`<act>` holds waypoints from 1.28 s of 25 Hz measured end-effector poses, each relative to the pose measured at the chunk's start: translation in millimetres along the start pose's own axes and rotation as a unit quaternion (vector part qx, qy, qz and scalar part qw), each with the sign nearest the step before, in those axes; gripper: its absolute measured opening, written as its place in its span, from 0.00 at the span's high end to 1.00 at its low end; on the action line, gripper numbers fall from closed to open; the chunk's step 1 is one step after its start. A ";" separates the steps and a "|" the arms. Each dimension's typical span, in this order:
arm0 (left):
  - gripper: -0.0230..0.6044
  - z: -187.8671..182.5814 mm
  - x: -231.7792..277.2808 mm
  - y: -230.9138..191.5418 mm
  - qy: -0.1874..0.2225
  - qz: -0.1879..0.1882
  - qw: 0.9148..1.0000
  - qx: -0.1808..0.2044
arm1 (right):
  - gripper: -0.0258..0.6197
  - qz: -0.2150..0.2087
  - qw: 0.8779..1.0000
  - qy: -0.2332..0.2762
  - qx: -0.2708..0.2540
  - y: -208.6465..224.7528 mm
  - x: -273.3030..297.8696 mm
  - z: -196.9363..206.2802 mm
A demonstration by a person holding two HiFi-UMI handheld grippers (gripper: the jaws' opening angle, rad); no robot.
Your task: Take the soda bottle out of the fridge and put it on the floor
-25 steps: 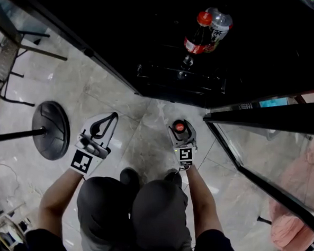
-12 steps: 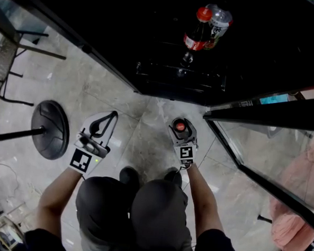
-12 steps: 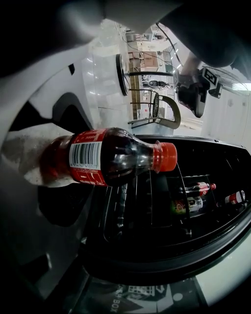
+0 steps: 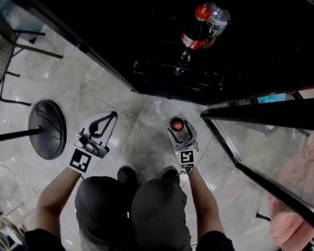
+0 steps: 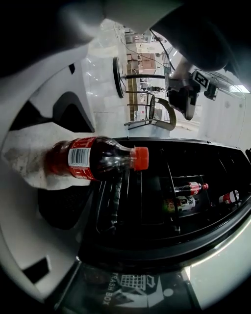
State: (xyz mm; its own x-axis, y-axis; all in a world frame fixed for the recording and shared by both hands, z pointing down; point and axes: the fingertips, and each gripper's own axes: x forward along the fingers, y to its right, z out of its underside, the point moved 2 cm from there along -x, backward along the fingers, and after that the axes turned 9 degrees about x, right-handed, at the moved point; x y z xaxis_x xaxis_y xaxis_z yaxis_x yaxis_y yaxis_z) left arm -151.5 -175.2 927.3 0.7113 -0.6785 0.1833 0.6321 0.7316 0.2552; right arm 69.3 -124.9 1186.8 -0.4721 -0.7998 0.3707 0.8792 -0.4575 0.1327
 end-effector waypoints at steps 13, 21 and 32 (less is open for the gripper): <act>0.93 -16.6 -1.3 0.5 0.008 0.005 1.000 -0.011 | 0.43 -0.012 0.999 0.031 -0.015 -3.4 -48.6 -69.5; 0.93 -38.9 -1.5 -6.1 0.006 0.002 1.000 -0.017 | 0.56 -0.019 0.998 0.056 -0.008 -5.7 -71.8 -128.7; 0.93 -117.3 -16.6 -25.7 -0.010 -0.007 1.000 -0.027 | 0.74 -0.026 0.998 0.049 0.006 -21.9 -117.8 -244.9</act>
State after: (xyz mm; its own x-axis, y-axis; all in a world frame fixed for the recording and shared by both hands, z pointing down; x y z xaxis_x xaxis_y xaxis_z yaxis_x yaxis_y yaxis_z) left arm -143.5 -175.1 806.3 0.6959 -0.6901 0.1987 0.6583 0.7236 0.2073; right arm 90.2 -115.8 915.2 -0.5199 -0.8099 0.2714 0.8542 -0.4948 0.1597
